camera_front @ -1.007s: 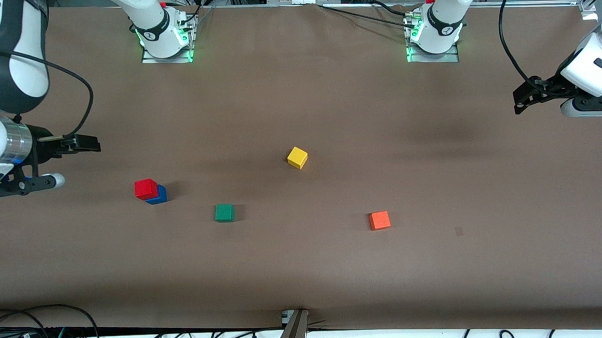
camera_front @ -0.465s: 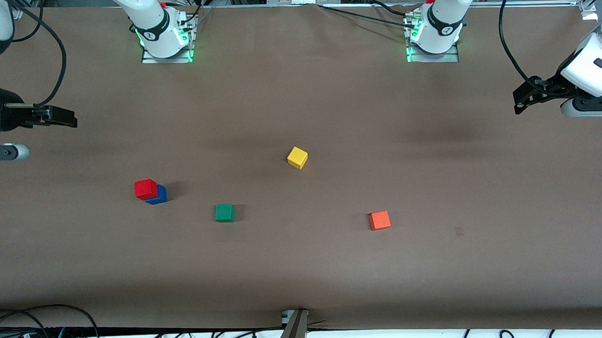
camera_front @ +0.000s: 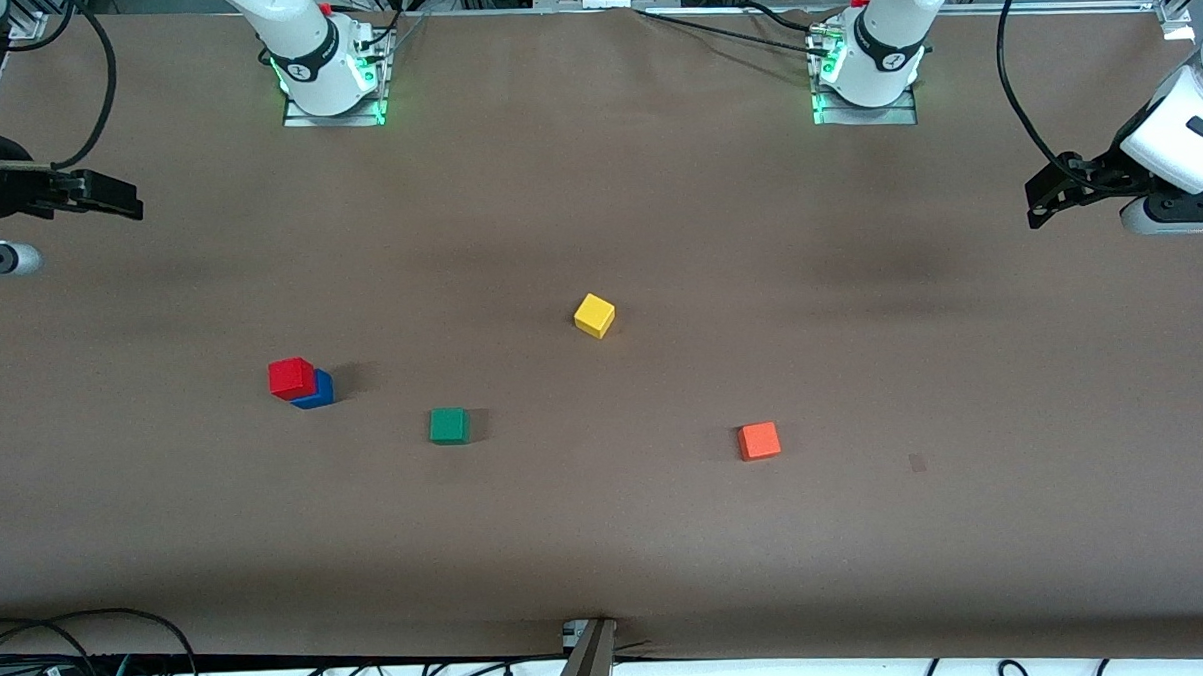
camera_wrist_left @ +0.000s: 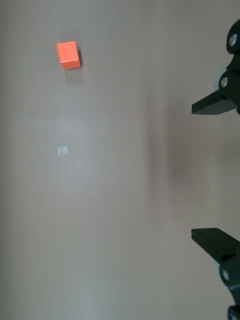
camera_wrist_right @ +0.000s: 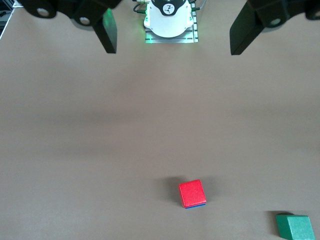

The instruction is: Pass red block to right arm, stack on blue

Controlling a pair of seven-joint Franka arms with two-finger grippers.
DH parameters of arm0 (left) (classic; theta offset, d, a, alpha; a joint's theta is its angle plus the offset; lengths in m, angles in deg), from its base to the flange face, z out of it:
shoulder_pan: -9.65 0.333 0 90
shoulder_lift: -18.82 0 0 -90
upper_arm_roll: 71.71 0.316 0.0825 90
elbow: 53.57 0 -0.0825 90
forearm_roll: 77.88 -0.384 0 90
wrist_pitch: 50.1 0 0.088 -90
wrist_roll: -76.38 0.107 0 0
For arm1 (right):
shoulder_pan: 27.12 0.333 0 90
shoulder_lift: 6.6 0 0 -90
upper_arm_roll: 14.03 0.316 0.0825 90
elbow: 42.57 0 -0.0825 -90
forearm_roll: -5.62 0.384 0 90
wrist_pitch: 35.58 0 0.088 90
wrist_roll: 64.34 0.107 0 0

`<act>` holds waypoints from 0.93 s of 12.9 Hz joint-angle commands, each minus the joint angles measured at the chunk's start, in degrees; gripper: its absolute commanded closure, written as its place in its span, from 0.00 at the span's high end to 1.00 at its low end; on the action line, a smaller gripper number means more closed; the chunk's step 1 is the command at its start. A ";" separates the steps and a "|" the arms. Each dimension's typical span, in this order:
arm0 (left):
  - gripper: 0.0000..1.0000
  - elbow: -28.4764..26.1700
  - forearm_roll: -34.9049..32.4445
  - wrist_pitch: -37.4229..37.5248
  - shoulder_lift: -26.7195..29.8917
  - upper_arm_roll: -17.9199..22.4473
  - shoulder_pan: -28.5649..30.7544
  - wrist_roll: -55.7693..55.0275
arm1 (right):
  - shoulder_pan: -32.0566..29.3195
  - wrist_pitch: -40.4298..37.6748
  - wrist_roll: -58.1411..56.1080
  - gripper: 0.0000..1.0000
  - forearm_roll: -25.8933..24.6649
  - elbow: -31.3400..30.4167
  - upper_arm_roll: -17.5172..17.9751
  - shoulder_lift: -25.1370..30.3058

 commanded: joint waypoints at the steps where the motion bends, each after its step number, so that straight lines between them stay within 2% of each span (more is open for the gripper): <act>1: 1.00 1.51 0.34 1.11 -0.66 0.13 -0.19 -0.17 | -1.33 1.49 -1.78 1.00 -0.58 -2.35 1.64 2.45; 8: 1.00 1.50 0.34 1.11 -0.57 0.22 -0.10 -0.08 | -1.50 2.28 -1.95 1.00 -0.49 -1.04 1.11 5.61; 12: 1.00 1.51 0.34 1.46 -0.66 0.13 -0.18 -0.26 | -1.15 1.49 -2.30 1.00 -0.67 1.95 1.29 2.98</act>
